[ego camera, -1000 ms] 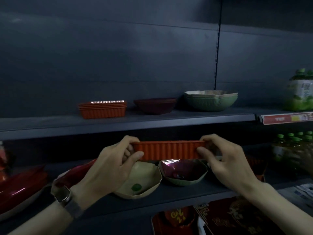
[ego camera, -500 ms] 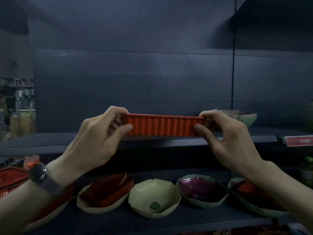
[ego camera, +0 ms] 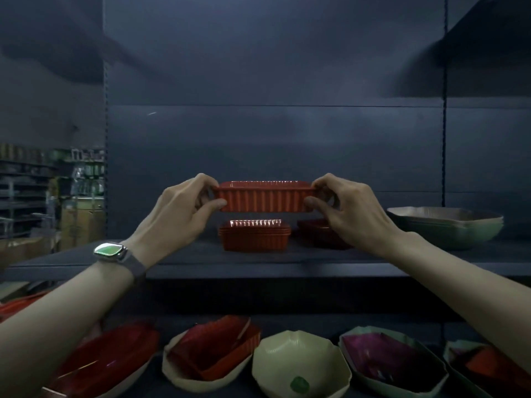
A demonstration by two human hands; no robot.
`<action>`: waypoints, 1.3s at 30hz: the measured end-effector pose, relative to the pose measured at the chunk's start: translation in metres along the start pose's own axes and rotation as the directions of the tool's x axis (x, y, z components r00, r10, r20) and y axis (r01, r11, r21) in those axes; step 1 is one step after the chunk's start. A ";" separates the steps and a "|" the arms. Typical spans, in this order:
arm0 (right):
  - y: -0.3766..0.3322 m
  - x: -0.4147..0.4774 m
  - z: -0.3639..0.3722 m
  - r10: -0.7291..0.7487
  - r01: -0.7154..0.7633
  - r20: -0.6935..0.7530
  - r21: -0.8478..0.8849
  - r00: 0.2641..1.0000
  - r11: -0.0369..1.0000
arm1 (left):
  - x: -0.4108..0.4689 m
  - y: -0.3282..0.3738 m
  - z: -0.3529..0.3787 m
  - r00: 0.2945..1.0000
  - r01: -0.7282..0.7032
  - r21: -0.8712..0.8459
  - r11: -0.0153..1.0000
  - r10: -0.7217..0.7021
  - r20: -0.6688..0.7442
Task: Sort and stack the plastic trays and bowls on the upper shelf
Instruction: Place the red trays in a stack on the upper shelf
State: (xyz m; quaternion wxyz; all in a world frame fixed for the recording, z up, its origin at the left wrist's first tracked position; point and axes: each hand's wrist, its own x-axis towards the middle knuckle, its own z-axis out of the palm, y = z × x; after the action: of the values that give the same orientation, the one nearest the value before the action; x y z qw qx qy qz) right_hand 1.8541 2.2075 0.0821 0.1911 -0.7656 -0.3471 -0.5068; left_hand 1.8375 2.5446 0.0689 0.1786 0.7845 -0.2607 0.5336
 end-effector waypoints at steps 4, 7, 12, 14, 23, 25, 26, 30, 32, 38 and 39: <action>0.012 0.017 0.022 0.002 -0.002 0.040 -0.007 0.999 1.000 | 0.014 -0.028 0.015 1.000 0.026 0.023 0.999 -0.026 0.008; 0.022 0.026 0.038 0.032 -0.030 0.062 -0.021 0.998 0.999 | 0.021 -0.046 0.031 0.998 0.060 0.034 0.998 -0.060 0.024; 0.039 0.037 0.068 0.123 -0.115 0.144 -0.062 0.982 0.991 | 0.030 -0.067 0.056 0.985 0.146 0.030 0.989 -0.148 0.093; 0.044 0.038 0.079 0.149 -0.139 0.164 -0.072 0.975 0.988 | 0.031 -0.074 0.065 0.978 0.172 0.043 0.984 -0.176 0.112; 0.063 0.034 0.112 0.223 -0.208 0.243 -0.088 0.944 0.974 | 0.024 -0.094 0.093 0.944 0.275 0.099 0.956 -0.288 0.159; 0.064 0.032 0.117 0.246 -0.227 0.262 -0.101 0.933 0.969 | 0.022 -0.096 0.098 0.933 0.296 0.124 0.947 -0.314 0.176; 0.065 0.032 0.121 0.257 -0.237 0.267 -0.107 0.929 0.966 | 0.021 -0.097 0.100 0.927 0.308 0.131 0.942 -0.328 0.181; 0.067 0.033 0.132 0.317 -0.290 0.304 -0.133 0.898 0.948 | 0.017 -0.101 0.108 0.905 0.356 0.137 0.924 -0.378 0.194; 0.068 0.035 0.137 0.339 -0.313 0.301 -0.131 0.891 0.941 | 0.018 -0.102 0.111 0.890 0.387 0.126 0.913 -0.406 0.207; 0.068 0.041 0.153 0.437 -0.423 0.288 -0.114 0.852 0.899 | 0.026 -0.104 0.120 0.817 0.536 0.051 0.843 -0.533 0.220; 0.068 0.043 0.155 0.452 -0.436 0.290 -0.119 0.844 0.892 | 0.027 -0.104 0.122 0.805 0.553 0.045 0.832 -0.548 0.226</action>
State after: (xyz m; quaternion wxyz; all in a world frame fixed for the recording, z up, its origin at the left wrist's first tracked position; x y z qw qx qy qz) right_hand 2.0133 2.2750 0.0608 0.2278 -0.8992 -0.1739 -0.3306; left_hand 1.9986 2.5539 0.0494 0.3029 0.8805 -0.0472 0.3615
